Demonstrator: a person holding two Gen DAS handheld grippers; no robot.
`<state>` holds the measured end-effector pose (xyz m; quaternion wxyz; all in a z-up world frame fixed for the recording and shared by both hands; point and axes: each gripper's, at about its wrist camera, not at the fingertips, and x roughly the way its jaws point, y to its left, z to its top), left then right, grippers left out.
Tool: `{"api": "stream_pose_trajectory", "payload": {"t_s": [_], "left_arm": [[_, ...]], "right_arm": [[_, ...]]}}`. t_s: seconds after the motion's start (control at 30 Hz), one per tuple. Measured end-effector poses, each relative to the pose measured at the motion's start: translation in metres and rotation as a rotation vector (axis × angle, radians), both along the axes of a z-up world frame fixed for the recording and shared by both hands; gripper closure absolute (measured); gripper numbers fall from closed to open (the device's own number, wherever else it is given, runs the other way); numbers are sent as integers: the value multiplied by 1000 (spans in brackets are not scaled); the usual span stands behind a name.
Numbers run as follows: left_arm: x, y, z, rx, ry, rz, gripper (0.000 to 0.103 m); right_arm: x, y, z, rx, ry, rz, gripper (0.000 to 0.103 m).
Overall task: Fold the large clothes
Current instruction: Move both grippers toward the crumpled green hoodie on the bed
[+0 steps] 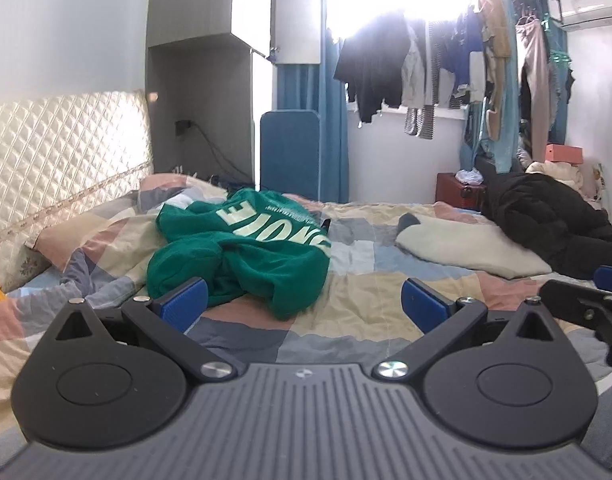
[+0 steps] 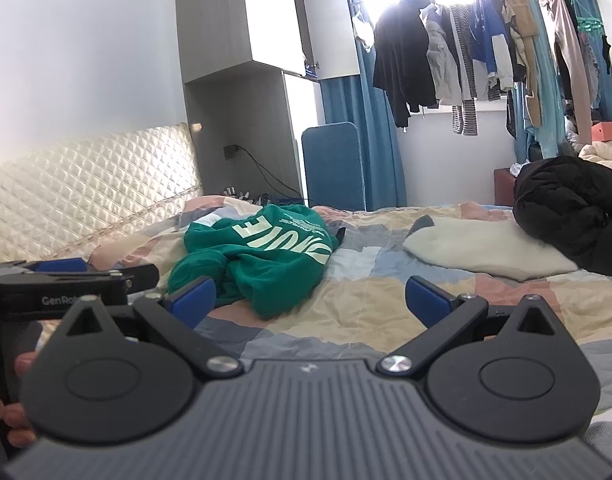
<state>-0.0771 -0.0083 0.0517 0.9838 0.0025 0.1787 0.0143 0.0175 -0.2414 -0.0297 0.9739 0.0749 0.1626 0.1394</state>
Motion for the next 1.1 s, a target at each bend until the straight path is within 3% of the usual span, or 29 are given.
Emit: {"api": "stream_pose_trajectory", "payload": {"t_s": [0.47,1.1], "left_arm": [[58,27,-25,-19,84,78,0],[62,39,-39,-19,81,109,0]], "right_arm": [[47,11,-22,11,86,44,0],[59,24,-30,27,129,107,0]]}}
